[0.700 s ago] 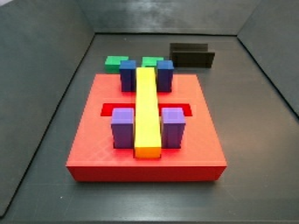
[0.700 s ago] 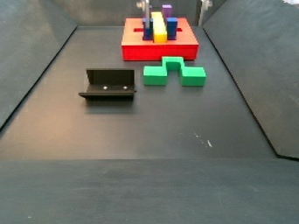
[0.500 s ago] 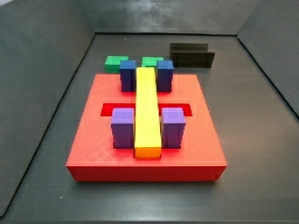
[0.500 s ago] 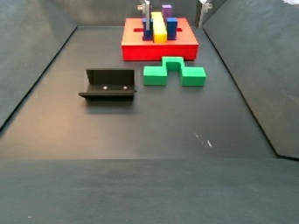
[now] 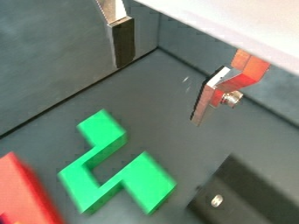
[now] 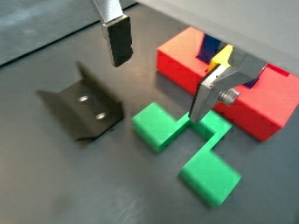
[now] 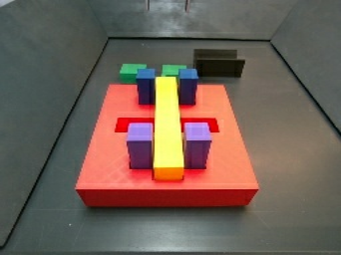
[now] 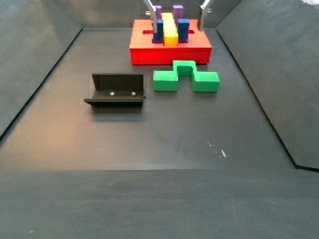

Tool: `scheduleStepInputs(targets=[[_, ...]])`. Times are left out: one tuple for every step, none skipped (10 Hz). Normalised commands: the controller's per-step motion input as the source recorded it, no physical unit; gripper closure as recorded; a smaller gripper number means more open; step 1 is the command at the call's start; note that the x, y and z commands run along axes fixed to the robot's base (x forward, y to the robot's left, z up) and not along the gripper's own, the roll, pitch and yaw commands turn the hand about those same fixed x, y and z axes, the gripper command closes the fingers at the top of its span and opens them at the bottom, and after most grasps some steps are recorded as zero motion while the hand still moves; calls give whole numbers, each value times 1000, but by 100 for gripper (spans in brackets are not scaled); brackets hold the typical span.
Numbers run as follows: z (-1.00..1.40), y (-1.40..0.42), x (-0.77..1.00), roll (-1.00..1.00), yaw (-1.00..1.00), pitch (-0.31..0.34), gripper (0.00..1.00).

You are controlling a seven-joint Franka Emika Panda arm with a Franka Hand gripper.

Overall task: Pick up the green object. Move up. Place the green object on the fixture. Regrasp the green object. Move to above the board. Insert the green object.
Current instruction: Pick up the green object.

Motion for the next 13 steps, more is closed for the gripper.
scheduleStepInputs(targets=[[-371,-714,0,0,54,-76,0],[-520,-546,0,-6,0,-106,0],[-537,-343,0,-124,-97,-156,0],[-549,-280,0,-106,-197,-164,0],[-434,-240,0,-69,-171,-133,0],[-254,-134,-63,-27,0,-83,0],[-203,-126,-80,-21,49,-76,0],[-211,-126,-40,-13,23,-83,0],[-206,-140,-49,-7,40,-81,0],[-246,-134,-46,-4,31,-97,0],[-257,-120,-71,-17,29,-107,0],[-240,-106,-60,-30,29,-106,0],[-240,-106,-74,-36,29,-113,0]])
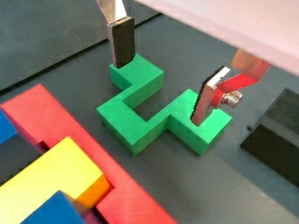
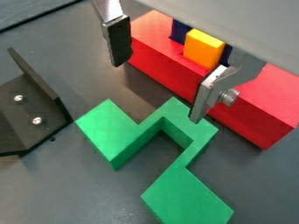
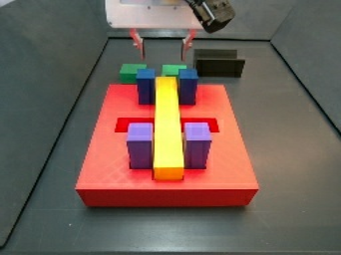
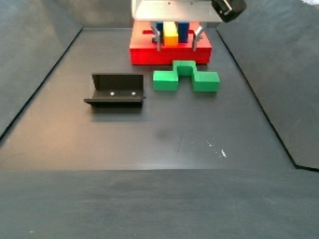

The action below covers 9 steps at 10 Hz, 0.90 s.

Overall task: Pick up the green object. Move up. Place the green object on the fixture. Regrasp the green object. Move to above the board. Insert the green object.
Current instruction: Pick up the green object.

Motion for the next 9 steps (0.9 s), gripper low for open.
scheduleStepInputs(targets=[[-254,-86,-111,-34,23,-116,0],[-283,-89,-151,-29,23,-130,0],[-289,-91,-151,-23,23,-133,0],[-314,-94,-140,-20,17,-134,0],[-303,-94,-169,-51,26,-150,0],[-271,-91,-163,-64,29,-140,0],[-257,-103,-106,-81,34,-140,0],[-220,-103,-31,-90,40,-116,0],[-200,-117,0,-79,43,-80,0]])
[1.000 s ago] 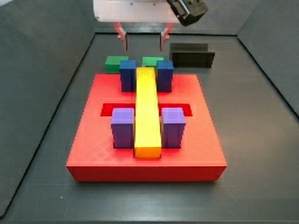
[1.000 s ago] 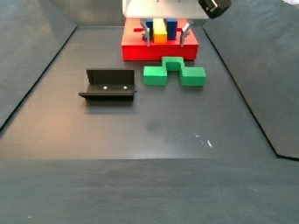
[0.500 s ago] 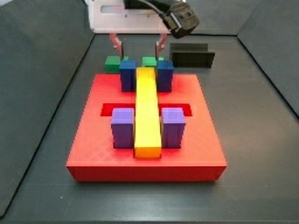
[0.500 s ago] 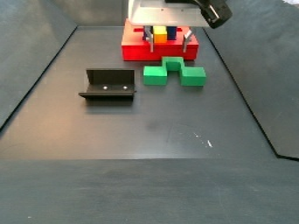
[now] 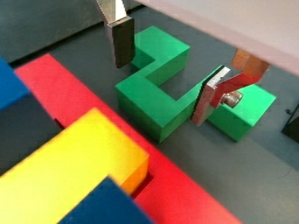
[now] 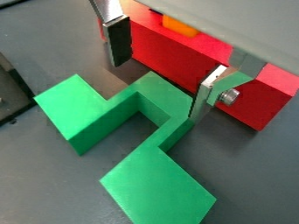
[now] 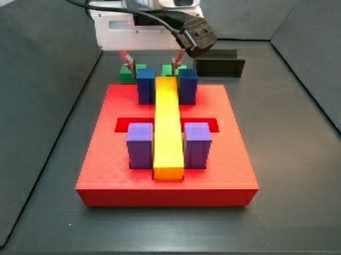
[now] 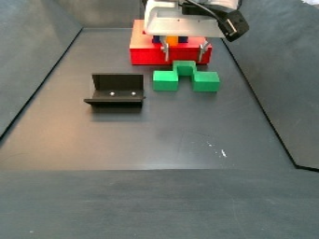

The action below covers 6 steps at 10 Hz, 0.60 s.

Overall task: Pick up the green object. Move up. Place the green object on the fixture. Regrasp the green object. Move to above the board. Insert the green object.
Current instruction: Pick up the green object.

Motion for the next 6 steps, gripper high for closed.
scheduleStepInputs(targets=[[-211,-109,0,-69,40,-60,0],[-231,-80,0,-64,49,-50,0],[-226,-51,0,-51,51,-46,0],[-194,-43,0,-53,43,-44,0],[-183,-9,0,-63,31,-46,0],[-186,0,0,-69,31,-44,0]])
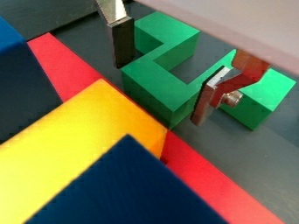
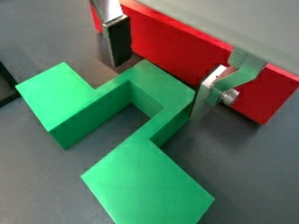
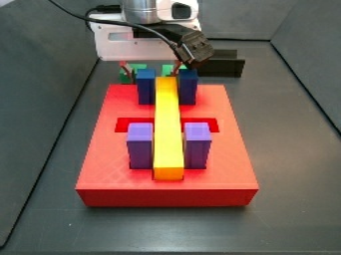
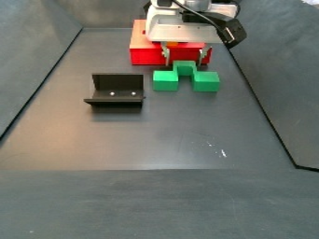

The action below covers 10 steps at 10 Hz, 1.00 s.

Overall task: Pick up the green object. Move up. Place the green object on the fixture. Regrasp the green object. Move to above the board. Insert the green object.
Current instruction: Pick up the green object.

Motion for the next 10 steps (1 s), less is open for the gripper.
scheduleStepInputs(targets=[[-171,-3,0,-63,40,-41,0],[-171,-3,0,-60,43,-43,0],[-157,-6,0,-66,49,-44,0],[-86,-6,0,-64,57,-36,0],[0,0,0,-29,57,0,0],[-63,0,0,0,46,-13,0],[-117,-17,0,0,14,-20,0],[-51,0,0,0,17,0,0],[0,0,0,0,0,0,0],[0,0,0,0,0,0,100]])
